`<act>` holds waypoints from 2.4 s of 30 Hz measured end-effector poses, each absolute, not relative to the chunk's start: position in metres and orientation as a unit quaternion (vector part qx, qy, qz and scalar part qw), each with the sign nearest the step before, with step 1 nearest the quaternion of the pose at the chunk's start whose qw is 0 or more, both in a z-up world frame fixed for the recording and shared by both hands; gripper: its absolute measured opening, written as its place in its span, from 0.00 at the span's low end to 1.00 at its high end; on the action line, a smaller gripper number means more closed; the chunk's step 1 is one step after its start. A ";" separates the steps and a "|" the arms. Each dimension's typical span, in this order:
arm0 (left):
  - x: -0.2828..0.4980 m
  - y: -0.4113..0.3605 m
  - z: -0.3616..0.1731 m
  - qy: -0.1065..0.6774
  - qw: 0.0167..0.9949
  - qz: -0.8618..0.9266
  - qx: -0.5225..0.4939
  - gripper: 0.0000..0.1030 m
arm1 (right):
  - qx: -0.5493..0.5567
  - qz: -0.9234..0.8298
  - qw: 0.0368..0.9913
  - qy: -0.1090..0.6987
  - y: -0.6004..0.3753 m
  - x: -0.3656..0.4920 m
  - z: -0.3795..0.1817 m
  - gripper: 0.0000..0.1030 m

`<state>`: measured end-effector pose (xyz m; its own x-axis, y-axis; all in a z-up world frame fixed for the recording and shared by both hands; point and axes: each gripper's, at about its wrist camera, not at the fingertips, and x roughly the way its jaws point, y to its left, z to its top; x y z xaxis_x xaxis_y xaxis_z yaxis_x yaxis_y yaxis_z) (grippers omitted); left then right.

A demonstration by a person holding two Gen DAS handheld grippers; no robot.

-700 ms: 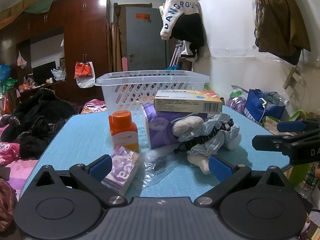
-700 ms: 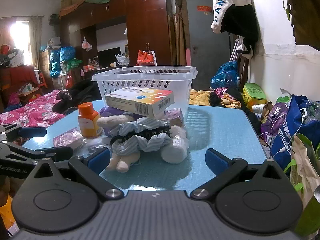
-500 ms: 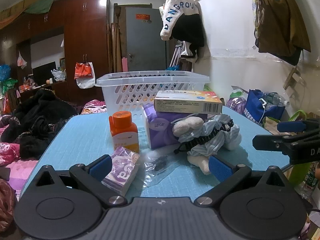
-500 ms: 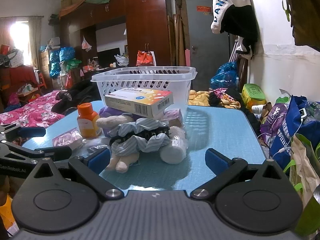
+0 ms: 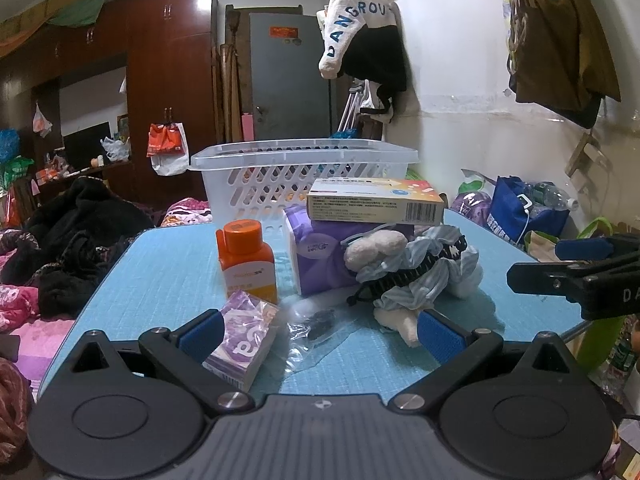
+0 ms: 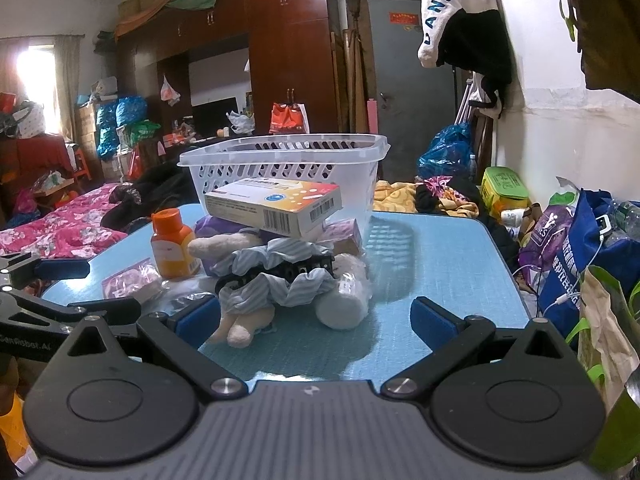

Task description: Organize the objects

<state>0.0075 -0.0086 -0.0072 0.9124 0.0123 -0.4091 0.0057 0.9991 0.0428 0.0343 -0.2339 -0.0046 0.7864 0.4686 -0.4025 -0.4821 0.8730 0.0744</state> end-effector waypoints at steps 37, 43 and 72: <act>0.008 -0.012 -0.009 0.212 0.977 -0.004 0.028 1.00 | -0.019 0.253 0.945 0.209 -0.234 0.035 -0.007 1.00; 0.008 -0.012 -0.009 0.212 0.977 -0.005 0.029 1.00 | -0.018 0.254 0.944 0.210 -0.234 0.035 -0.007 1.00; 0.005 0.046 -0.027 0.110 0.994 -0.011 0.006 1.00 | -0.008 0.277 0.950 0.142 -0.254 0.064 -0.052 0.94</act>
